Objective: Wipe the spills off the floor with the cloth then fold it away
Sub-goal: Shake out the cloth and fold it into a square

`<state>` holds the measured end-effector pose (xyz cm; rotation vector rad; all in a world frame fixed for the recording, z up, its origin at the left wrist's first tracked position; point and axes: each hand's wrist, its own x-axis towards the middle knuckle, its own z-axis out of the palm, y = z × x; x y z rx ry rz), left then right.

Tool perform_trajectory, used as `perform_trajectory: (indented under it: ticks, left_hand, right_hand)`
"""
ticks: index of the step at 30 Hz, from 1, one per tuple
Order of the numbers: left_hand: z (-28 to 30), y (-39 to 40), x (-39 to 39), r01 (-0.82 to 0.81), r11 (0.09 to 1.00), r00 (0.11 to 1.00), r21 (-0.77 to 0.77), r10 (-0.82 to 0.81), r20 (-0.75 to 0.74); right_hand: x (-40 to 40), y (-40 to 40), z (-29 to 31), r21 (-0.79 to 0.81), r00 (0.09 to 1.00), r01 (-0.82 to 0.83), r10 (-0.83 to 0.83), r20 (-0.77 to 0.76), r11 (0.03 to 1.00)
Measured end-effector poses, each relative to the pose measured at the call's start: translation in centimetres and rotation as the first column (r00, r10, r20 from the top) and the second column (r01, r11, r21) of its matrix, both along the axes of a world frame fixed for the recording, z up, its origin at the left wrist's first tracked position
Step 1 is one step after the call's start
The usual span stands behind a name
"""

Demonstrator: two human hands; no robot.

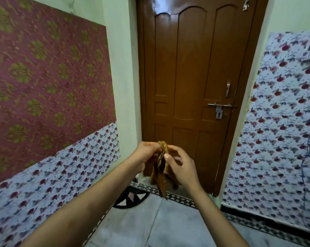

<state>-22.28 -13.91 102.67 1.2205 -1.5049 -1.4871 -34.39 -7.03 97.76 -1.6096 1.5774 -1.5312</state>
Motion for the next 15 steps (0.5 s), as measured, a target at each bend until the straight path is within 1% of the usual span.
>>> perform_trajectory:
  ticks: [2,5,9,15]
  left_hand:
    - [0.2,0.3,0.5,-0.008,1.0,0.999,-0.001,0.008,-0.041]
    - [0.3,0.7,1.7,0.005,1.0,0.997,-0.01,-0.006,-0.074]
    - [0.0,0.4,4.2,0.02,1.0,0.994,0.0,-0.02,-0.107]
    - [-1.3,-0.8,7.7,0.031,0.999,0.989,0.027,-0.026,-0.149]
  right_hand:
    - [0.8,0.7,0.7,0.004,0.998,0.001,0.0,-0.071,1.0]
    - [2.2,1.3,0.9,0.013,0.975,0.047,-0.043,-0.219,0.999]
    - [4.9,1.8,0.9,-0.022,0.945,0.085,-0.087,-0.316,0.996]
    - [8.5,1.9,1.4,-0.062,0.826,0.285,-0.278,-0.49,0.957]
